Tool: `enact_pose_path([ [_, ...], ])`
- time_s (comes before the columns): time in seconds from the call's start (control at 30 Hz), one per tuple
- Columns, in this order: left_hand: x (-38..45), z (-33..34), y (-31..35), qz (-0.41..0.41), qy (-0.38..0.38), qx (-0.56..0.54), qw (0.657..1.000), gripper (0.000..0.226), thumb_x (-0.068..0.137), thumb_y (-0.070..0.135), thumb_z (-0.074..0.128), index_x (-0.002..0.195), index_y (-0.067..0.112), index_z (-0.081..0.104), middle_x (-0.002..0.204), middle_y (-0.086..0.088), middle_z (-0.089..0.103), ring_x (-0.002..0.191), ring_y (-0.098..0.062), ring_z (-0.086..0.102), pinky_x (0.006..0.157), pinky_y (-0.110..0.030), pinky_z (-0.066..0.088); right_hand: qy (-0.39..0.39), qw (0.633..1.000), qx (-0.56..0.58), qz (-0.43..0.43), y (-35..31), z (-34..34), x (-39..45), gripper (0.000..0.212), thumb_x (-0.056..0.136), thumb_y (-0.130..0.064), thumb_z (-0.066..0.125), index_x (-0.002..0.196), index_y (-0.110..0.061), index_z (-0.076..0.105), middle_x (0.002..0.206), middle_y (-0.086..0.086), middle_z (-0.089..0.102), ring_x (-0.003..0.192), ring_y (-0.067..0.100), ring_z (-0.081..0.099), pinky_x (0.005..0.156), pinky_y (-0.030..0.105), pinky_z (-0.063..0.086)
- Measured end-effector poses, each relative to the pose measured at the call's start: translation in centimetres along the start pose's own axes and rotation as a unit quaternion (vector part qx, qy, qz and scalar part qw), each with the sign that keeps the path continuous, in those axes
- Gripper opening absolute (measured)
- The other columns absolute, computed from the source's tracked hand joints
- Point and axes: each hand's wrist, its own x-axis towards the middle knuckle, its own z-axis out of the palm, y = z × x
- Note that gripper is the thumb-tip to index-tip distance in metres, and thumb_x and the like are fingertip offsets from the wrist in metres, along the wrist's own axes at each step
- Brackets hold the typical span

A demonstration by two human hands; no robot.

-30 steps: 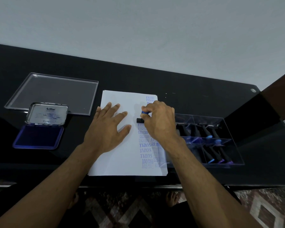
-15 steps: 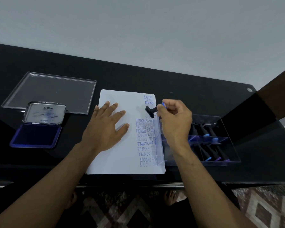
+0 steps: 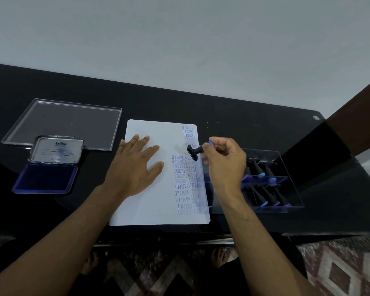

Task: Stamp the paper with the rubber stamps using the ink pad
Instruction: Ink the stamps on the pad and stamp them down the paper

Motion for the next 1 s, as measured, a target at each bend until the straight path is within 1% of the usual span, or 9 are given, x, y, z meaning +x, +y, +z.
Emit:
enact_pose_path([
  [0.07, 0.1, -0.3, 0.2, -0.002, -0.006, 0.011, 1.0, 0.07, 0.093, 0.069, 0.03, 0.148, 0.03, 0.046, 0.164, -0.002, 0.029, 0.154, -0.025, 0.016, 0.124, -0.053, 0.007, 0.012, 1.0, 0.013, 0.002, 0.0, -0.5, -0.1, 0.011, 0.079, -0.017, 0.073, 0.087, -0.024, 0.071, 0.08, 0.001, 0.072, 0.075, 0.025, 0.072, 0.071, 0.049, 0.06],
  [0.2, 0.1, -0.7, 2.0, -0.001, -0.004, 0.012, 1.0, 0.057, 0.098, 0.052, 0.047, 0.149, 0.025, 0.045, 0.163, -0.006, 0.03, 0.154, -0.027, 0.016, 0.125, -0.053, 0.008, 0.027, 0.999, 0.044, 0.01, -0.2, -2.0, 0.0, 0.008, 0.084, -0.012, 0.073, 0.09, -0.016, 0.07, 0.08, 0.005, 0.071, 0.069, 0.024, 0.072, 0.063, 0.035, 0.058],
  [0.27, -0.1, -0.7, 3.7, 0.011, 0.007, -0.011, 1.0, 0.057, 0.098, 0.049, 0.045, 0.148, 0.023, 0.046, 0.162, -0.006, 0.033, 0.153, -0.027, 0.02, 0.125, -0.049, 0.009, 0.038, 0.998, 0.04, 0.005, -0.2, -3.0, 0.1, 0.009, 0.083, -0.012, 0.074, 0.09, -0.017, 0.069, 0.08, 0.003, 0.071, 0.07, 0.02, 0.072, 0.064, 0.034, 0.058],
  [0.4, -0.1, -0.2, 7.4, 0.023, 0.01, -0.039, 0.999, 0.055, 0.099, 0.05, 0.047, 0.149, 0.027, 0.045, 0.162, 0.0, 0.033, 0.152, -0.023, 0.023, 0.124, -0.042, 0.007, 0.034, 0.994, -0.087, -0.052, 0.6, -4.5, 0.1, 0.014, 0.08, -0.011, 0.072, 0.088, -0.021, 0.067, 0.08, -0.006, 0.068, 0.074, 0.01, 0.066, 0.07, 0.027, 0.057],
  [0.53, -0.2, 0.9, 9.5, 0.047, 0.005, -0.043, 0.998, 0.052, 0.1, 0.044, 0.05, 0.148, 0.024, 0.047, 0.159, -0.002, 0.039, 0.15, -0.023, 0.028, 0.123, -0.04, 0.011, -0.014, 0.959, -0.247, -0.139, 1.3, -4.9, 0.1, 0.018, 0.075, -0.01, 0.068, 0.082, -0.024, 0.059, 0.08, -0.008, 0.059, 0.071, 0.009, 0.058, 0.068, 0.033, 0.054],
  [0.6, 0.0, 1.4, 10.1, 0.049, -0.004, -0.038, 0.998, 0.053, 0.101, 0.044, 0.049, 0.149, 0.021, 0.047, 0.158, -0.004, 0.04, 0.149, -0.024, 0.031, 0.123, -0.041, 0.014, -0.043, 0.944, -0.291, -0.147, 1.1, -4.9, 0.1, 0.021, 0.074, -0.008, 0.065, 0.079, -0.024, 0.053, 0.079, -0.008, 0.054, 0.069, 0.009, 0.053, 0.067, 0.035, 0.052],
  [0.7, 0.0, 1.7, 10.3, 0.043, -0.014, -0.034, 0.998, 0.054, 0.102, 0.043, 0.048, 0.15, 0.019, 0.045, 0.158, -0.004, 0.041, 0.148, -0.025, 0.032, 0.121, -0.038, 0.012, -0.07, 0.923, -0.346, -0.15, 0.8, -4.8, 0.1, 0.025, 0.074, -0.012, 0.066, 0.076, -0.027, 0.045, 0.077, -0.01, 0.049, 0.069, 0.013, 0.05, 0.076, 0.039, 0.047],
  [0.83, -0.1, 1.9, 10.3, 0.04, -0.022, -0.024, 0.999, 0.054, 0.101, 0.042, 0.051, 0.148, 0.017, 0.046, 0.156, -0.006, 0.044, 0.147, -0.027, 0.035, 0.12, -0.039, 0.013, -0.08, 0.902, -0.406, -0.125, 0.4, -4.6, 0.2, 0.017, 0.078, -0.013, 0.061, 0.079, -0.025, 0.048, 0.076, -0.009, 0.047, 0.069, 0.014, 0.048, 0.08, 0.035, 0.034],
  [1.0, -0.2, 2.3, 10.1, 0.029, -0.023, -0.008, 0.999, 0.057, 0.1, 0.049, 0.045, 0.147, 0.016, 0.048, 0.154, -0.007, 0.046, 0.145, -0.028, 0.038, 0.119, -0.04, 0.014, -0.07, 0.889, -0.437, -0.116, 0.3, -4.0, 0.2, 0.01, 0.083, -0.015, 0.059, 0.079, -0.024, 0.057, 0.085, -0.005, 0.054, 0.07, 0.016, 0.053, 0.089, 0.041, 0.038],
])
